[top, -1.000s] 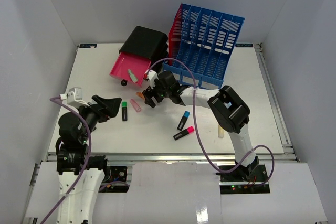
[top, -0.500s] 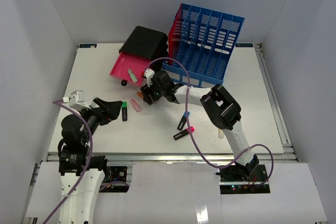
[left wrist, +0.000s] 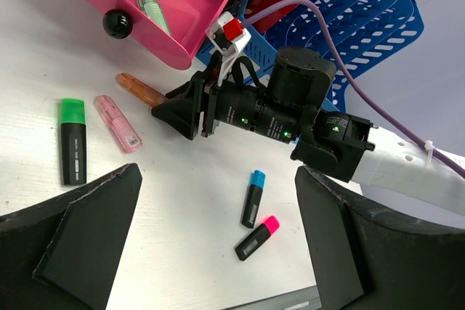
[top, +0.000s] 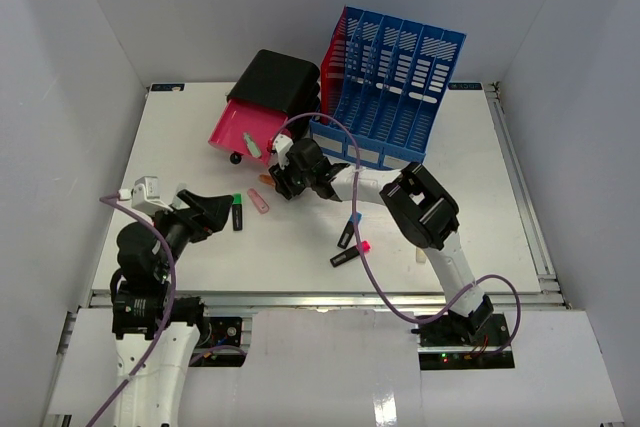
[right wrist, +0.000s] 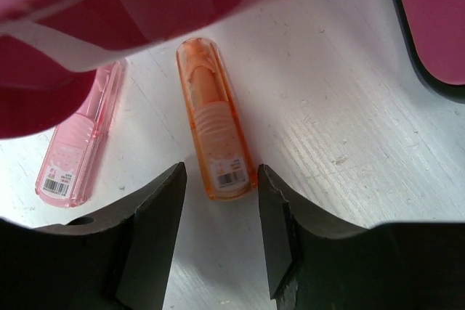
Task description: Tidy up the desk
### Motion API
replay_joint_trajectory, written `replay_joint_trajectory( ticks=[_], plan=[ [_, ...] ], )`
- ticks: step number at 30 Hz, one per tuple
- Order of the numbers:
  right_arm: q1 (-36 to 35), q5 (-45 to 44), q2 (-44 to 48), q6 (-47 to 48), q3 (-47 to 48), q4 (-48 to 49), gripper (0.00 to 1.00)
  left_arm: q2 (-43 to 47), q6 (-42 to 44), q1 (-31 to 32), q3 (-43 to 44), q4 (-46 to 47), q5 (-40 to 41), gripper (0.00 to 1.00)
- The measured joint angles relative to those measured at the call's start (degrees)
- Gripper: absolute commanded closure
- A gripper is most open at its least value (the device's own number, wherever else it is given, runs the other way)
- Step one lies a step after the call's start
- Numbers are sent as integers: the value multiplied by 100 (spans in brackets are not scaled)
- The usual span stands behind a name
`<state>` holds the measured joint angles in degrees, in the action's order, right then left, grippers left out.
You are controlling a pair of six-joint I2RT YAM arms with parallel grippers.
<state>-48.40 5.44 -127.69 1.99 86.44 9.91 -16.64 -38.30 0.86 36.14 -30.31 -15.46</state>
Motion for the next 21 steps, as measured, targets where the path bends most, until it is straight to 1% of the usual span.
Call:
replay_joint_trajectory(
  ticks=[2, 7, 8, 11, 15, 18, 21],
  plan=[
    [-17, -51, 6, 41, -11, 10, 61, 59, -31, 0, -16, -41, 0, 2],
    [-25, -146, 11, 143, -23, 6, 74, 271, -191, 0, -154, -120, -37, 2],
    [-28, -153, 21, 147, -42, 14, 78, 314, -243, 0, -201, -127, -51, 2],
    [-41, -155, 118, 175, -182, 30, 82, 404, -397, 0, -353, -170, -102, 2],
    [-55, -59, 492, 312, -645, -76, 89, 403, -552, 0, -446, -256, -187, 2],
    [-59, 102, 916, 521, -1063, -304, 92, 324, -623, 0, -463, -266, -272, 2],
    [-65, 312, 1541, 793, -1492, -602, 92, 119, -698, 0, -516, -255, -376, 2]
  ],
)
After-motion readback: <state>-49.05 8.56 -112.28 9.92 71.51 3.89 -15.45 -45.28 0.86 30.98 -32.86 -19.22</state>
